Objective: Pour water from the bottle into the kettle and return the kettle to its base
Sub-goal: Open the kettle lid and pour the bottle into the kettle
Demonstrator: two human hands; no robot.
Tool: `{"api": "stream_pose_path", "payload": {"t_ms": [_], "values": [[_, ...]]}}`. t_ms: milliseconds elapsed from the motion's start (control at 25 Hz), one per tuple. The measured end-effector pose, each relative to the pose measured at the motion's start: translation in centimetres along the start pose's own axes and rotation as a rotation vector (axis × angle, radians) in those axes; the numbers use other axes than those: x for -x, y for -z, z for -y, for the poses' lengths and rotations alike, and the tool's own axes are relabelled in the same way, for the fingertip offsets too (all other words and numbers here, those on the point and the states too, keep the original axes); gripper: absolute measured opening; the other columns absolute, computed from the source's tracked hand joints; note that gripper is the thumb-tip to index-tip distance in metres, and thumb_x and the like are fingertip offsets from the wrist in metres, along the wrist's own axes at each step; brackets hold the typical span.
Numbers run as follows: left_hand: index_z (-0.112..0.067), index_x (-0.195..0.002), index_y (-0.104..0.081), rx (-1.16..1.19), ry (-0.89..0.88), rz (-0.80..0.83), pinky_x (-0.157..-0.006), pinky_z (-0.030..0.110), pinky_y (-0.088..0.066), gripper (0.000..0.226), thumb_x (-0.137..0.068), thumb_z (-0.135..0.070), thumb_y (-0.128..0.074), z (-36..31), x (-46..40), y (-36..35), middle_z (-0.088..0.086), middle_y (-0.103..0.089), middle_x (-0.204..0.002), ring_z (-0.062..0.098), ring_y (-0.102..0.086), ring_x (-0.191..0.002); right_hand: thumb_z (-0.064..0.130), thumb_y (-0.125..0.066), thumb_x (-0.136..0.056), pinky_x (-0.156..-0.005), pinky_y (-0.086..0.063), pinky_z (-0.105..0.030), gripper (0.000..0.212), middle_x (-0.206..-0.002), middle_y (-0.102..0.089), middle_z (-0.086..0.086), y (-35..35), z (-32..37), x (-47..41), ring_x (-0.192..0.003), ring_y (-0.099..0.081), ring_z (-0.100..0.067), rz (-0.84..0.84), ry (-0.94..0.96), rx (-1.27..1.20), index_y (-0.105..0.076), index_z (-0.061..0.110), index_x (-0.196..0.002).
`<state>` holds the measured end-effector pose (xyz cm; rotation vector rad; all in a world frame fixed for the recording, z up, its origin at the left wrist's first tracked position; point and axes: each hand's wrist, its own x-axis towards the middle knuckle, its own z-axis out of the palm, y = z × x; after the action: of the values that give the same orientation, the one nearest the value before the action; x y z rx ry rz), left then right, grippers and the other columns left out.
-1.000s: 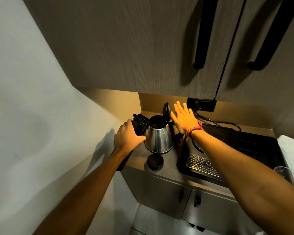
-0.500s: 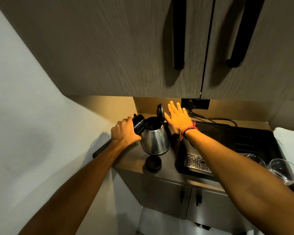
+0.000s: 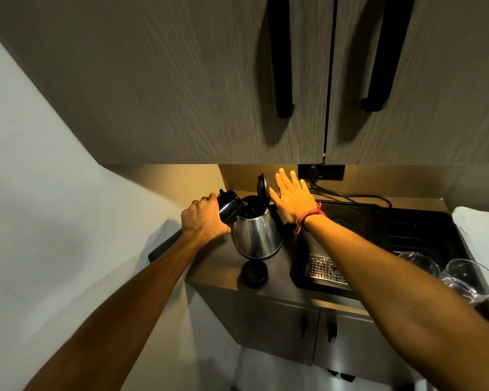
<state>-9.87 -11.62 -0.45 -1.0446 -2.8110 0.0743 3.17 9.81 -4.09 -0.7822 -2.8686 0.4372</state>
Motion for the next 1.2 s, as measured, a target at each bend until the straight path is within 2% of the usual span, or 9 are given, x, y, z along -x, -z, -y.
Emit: {"api": "stream_pose_path", "payload": {"t_ms": [320, 720, 880, 1040, 1200], "values": [[-0.018, -0.121, -0.047, -0.023, 0.003, -0.003, -0.071, 0.038, -0.053, 0.08, -0.058, -0.054, -0.081, -0.1, 0.1, 0.2, 0.008, -0.066, -0.108, 0.028, -0.067, -0.094, 0.051, -0.013, -0.098, -0.122, -0.006, -0.05, 0.069, -0.164, 0.004, -0.008, 0.1, 0.0, 0.1, -0.15, 0.004, -0.031, -0.002, 0.001, -0.002, -0.004, 0.013, -0.154], [-0.017, -0.122, -0.047, 0.044, 0.02, 0.01, -0.077, 0.042, -0.056, 0.08, -0.06, -0.055, -0.08, -0.4, 0.4, -0.1, 0.009, -0.066, -0.112, 0.03, -0.066, -0.099, 0.052, -0.012, -0.098, -0.122, -0.005, -0.05, 0.069, -0.164, 0.004, -0.007, 0.0, 0.0, 0.0, -0.15, 0.005, -0.031, 0.008, -0.003, -0.021, -0.005, 0.013, -0.154], [-0.017, -0.119, -0.049, 0.263, 0.1, -0.001, -0.075, 0.04, -0.055, 0.082, -0.056, -0.061, -0.077, -0.3, 0.6, -0.4, 0.008, -0.065, -0.107, 0.031, -0.066, -0.096, 0.052, -0.011, -0.098, -0.122, -0.006, -0.05, 0.069, -0.164, 0.003, -0.008, 0.0, -0.1, -0.1, -0.15, 0.004, -0.032, 0.016, 0.002, -0.021, -0.005, 0.013, -0.154], [-0.024, -0.113, -0.051, 0.594, 0.186, -0.008, -0.073, 0.037, -0.057, 0.075, -0.053, -0.057, -0.079, 0.3, 1.5, -2.0, 0.0, -0.066, -0.1, 0.022, -0.065, -0.086, 0.047, -0.011, -0.099, -0.122, -0.007, -0.051, 0.066, -0.164, 0.003, -0.009, -0.2, -0.1, -0.2, -0.15, 0.003, -0.033, 0.029, 0.012, 0.003, -0.005, 0.012, -0.154], [-0.029, -0.12, -0.055, 0.967, 0.282, -0.156, -0.079, 0.029, -0.055, 0.076, -0.052, -0.045, -0.088, 1.3, 3.1, -4.2, -0.011, -0.064, -0.1, 0.014, -0.063, -0.09, 0.042, -0.014, -0.101, -0.122, -0.008, -0.051, 0.061, -0.164, 0.001, -0.008, -0.3, 0.2, -0.3, -0.15, 0.002, -0.032, 0.043, 0.017, -0.048, -0.006, 0.013, -0.154]]}}
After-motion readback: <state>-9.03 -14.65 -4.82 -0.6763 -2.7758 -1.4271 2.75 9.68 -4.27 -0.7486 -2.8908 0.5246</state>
